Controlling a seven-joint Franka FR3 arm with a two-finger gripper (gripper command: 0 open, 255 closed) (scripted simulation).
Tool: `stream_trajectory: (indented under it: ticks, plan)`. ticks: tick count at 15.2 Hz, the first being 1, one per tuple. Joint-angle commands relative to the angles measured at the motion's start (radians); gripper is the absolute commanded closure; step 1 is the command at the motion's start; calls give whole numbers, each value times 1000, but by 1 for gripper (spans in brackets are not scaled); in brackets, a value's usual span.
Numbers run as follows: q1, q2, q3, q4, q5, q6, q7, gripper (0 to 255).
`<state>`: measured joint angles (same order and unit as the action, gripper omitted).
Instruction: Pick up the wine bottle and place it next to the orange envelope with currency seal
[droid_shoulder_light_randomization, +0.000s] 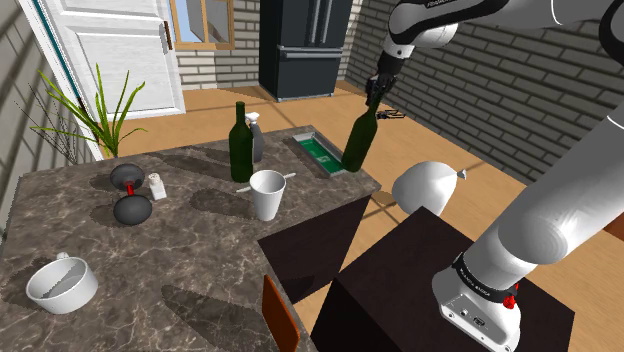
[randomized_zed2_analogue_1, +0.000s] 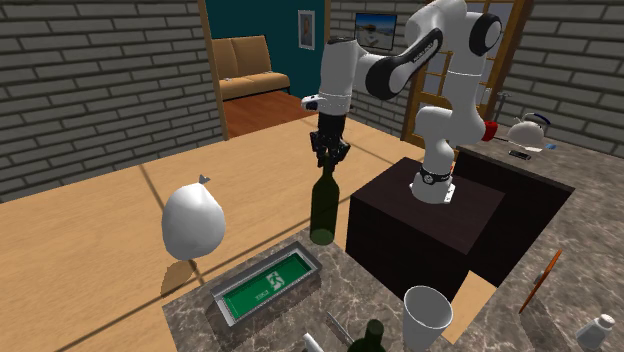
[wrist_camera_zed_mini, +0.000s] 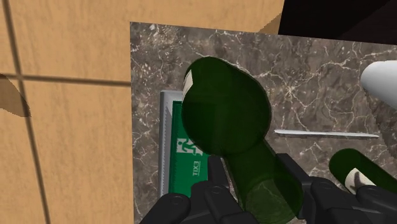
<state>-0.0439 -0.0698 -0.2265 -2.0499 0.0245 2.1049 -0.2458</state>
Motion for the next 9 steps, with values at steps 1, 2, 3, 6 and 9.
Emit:
stream_trajectory:
  ticks: [1, 2, 3, 6, 9]
  plan:
    - [0, -6, 1, 22, -2, -28, 3, 255]
    - [0, -9, 1, 33, -3, -42, 4, 255]
    - [0, -12, 1, 44, -4, -55, 4, 255]
    - [1, -18, 2, 77, -6, -95, 7, 255]
    - [1, -22, 2, 113, -7, -134, 9, 255]
